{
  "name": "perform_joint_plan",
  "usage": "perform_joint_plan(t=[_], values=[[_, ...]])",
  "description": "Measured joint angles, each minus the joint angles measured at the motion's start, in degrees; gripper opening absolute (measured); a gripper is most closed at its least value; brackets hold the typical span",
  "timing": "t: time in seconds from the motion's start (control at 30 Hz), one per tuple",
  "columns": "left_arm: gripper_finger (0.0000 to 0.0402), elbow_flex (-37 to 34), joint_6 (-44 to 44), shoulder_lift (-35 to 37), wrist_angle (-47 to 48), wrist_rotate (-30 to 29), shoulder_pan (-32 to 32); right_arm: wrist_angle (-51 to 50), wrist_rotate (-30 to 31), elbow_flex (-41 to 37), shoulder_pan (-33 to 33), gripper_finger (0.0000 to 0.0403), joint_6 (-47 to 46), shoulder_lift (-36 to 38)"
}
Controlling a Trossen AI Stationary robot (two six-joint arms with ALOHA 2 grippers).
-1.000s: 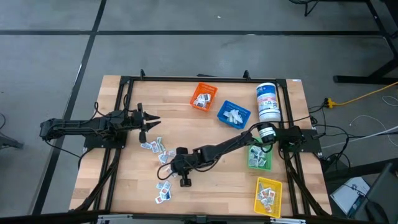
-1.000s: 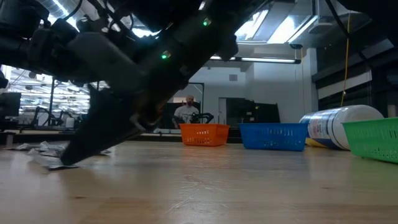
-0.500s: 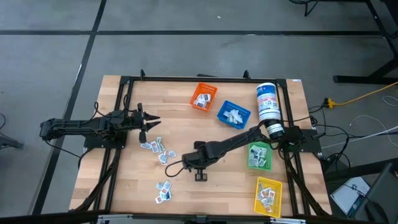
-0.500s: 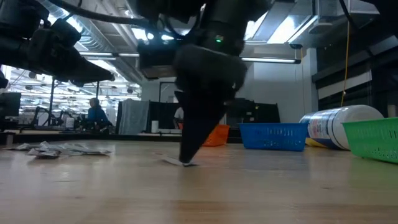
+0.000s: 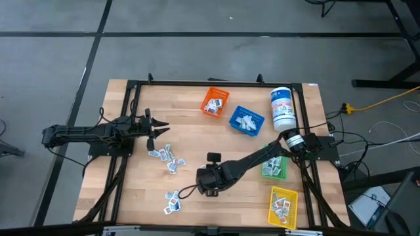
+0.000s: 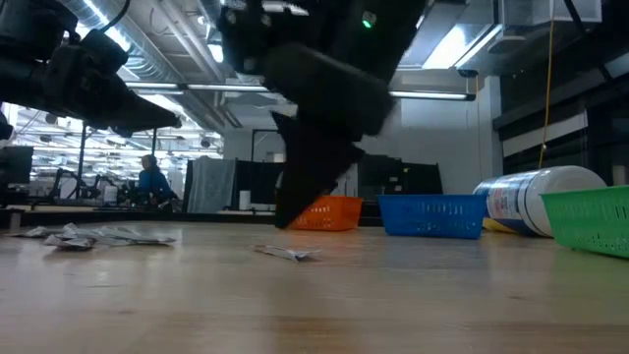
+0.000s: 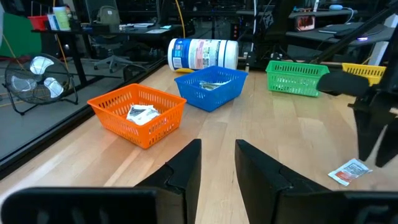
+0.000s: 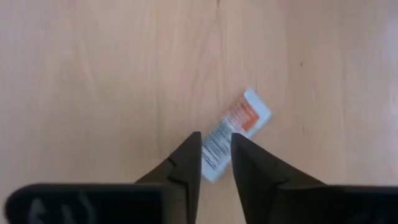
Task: Pick & Place First Aid Supplies
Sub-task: Put the orange ointment pack into the yellow basket
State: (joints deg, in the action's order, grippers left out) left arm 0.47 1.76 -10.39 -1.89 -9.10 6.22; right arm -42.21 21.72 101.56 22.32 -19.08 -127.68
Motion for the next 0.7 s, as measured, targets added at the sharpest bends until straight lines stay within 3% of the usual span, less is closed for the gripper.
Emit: perform_joint_plan(t=[0.17,0.57,0.7], values=[[0.0091,0.01,0.0,0.0,0.0,0.0,0.0,3.4,2.14,0.06,0.27,0.0105,-7.24,-0.24],[0.0092,0.02,0.0,0.0,0.0,0.0,0.0,2.04,2.1,0.09,0.21,0.0096,-10.5,-1.01],[0.0093,0.02,0.0,0.0,0.0,0.0,0.0,4.18,-0.56,-2.18,-0.41,0.0096,-11.22,-0.9]])
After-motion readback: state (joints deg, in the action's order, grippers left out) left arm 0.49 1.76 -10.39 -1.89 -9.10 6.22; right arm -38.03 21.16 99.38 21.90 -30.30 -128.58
